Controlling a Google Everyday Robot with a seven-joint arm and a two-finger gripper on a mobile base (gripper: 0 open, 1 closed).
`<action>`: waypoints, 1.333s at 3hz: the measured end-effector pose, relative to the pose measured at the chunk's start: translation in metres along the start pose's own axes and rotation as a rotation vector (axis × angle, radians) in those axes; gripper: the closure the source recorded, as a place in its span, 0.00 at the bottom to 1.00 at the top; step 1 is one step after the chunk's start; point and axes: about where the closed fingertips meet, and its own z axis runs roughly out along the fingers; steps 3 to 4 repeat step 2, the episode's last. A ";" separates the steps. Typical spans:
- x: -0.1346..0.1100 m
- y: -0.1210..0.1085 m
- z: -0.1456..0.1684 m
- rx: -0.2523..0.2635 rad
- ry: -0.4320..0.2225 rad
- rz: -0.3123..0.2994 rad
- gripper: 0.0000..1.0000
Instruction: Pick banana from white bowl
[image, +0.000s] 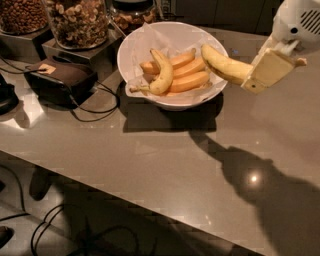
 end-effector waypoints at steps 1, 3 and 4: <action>0.026 0.062 -0.007 -0.040 0.025 0.021 1.00; 0.022 0.059 -0.006 -0.027 0.012 0.019 1.00; 0.022 0.059 -0.006 -0.027 0.012 0.019 1.00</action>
Offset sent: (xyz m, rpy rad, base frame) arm -0.1200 0.0094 -0.0182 -0.0105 0.1334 -0.0114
